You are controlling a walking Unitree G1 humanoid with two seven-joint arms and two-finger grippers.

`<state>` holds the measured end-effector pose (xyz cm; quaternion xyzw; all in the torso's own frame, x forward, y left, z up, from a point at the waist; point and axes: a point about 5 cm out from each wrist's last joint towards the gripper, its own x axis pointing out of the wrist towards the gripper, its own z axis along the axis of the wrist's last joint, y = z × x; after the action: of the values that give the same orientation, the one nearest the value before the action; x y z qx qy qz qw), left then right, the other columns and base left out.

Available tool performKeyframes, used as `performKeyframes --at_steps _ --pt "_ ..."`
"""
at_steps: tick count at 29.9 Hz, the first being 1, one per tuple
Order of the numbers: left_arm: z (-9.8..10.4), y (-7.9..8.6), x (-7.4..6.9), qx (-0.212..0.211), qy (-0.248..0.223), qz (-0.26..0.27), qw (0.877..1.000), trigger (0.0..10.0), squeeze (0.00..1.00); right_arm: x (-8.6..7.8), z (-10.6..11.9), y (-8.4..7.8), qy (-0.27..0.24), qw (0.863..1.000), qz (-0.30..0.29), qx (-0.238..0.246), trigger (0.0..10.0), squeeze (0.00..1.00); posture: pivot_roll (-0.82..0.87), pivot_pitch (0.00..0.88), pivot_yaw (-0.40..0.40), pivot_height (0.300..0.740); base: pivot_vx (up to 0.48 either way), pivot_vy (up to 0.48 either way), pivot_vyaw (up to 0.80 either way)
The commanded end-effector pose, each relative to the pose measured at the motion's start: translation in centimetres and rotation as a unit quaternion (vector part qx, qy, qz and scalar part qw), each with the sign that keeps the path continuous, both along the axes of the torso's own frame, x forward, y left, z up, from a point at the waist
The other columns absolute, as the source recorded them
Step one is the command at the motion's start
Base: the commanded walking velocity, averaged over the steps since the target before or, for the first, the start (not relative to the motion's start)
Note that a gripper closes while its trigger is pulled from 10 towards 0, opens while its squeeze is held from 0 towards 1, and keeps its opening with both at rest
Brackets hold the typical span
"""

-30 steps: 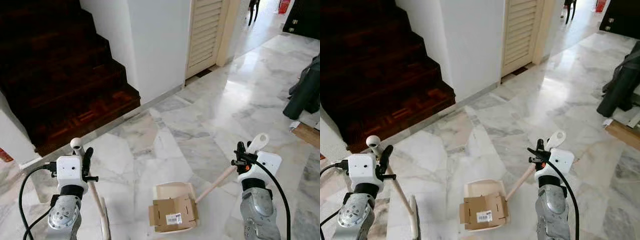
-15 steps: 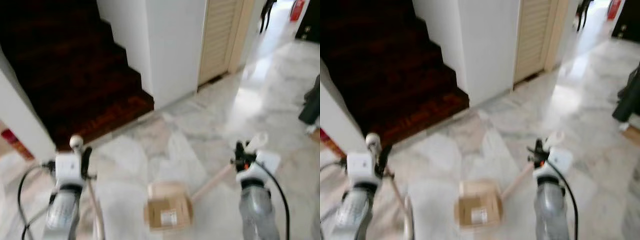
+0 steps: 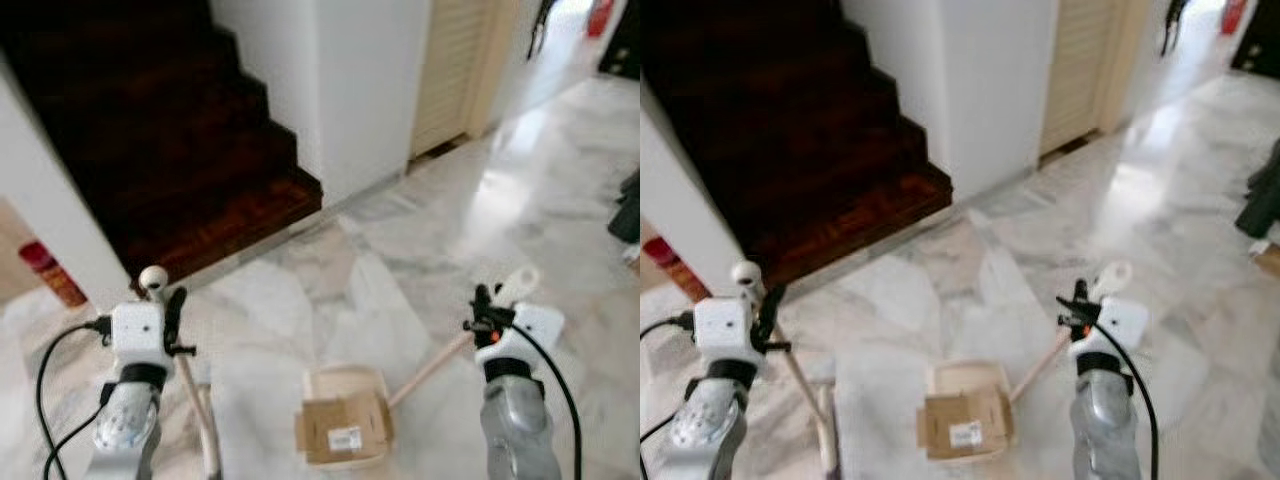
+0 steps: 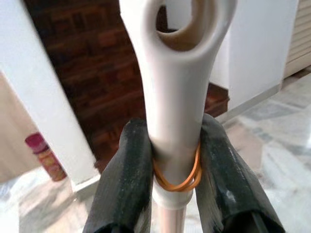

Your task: Sweep floor

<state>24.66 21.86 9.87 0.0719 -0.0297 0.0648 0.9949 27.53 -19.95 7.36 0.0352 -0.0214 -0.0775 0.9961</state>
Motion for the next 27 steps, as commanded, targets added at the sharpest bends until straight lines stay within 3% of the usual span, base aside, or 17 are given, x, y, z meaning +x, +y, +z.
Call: performKeyframes --at_steps 1,4,12,18,27 --pt "1.00 0.13 0.16 0.010 -0.019 0.002 1.000 10.0 0.00 0.45 1.42 0.00 -0.033 0.999 -0.001 0.008 10.0 0.00 0.13 0.000 0.063 0.740 0.000 0.259 0.69" --pt "1.04 0.18 0.16 0.011 -0.019 0.003 1.000 10.0 0.00 0.49 1.41 0.12 -0.032 0.999 0.002 0.013 10.0 0.00 0.13 0.000 0.064 0.740 0.000 0.259 0.64" --pt "1.07 0.29 0.18 0.011 -0.017 0.004 1.000 10.0 0.00 0.53 1.39 0.21 -0.032 0.999 0.001 0.010 10.0 0.00 0.13 0.000 0.066 0.740 0.000 0.256 0.00" --pt "1.16 0.28 0.26 0.011 -0.019 0.005 1.000 10.0 0.00 0.64 1.70 0.24 -0.036 0.999 0.005 0.008 10.0 0.00 0.13 0.007 0.059 0.740 0.000 0.257 0.69" --pt "1.19 0.22 0.34 0.010 -0.020 0.006 1.000 10.0 0.00 0.68 2.00 0.15 -0.044 0.999 0.006 0.011 10.0 0.00 0.12 0.010 0.055 0.740 0.000 0.259 0.00"
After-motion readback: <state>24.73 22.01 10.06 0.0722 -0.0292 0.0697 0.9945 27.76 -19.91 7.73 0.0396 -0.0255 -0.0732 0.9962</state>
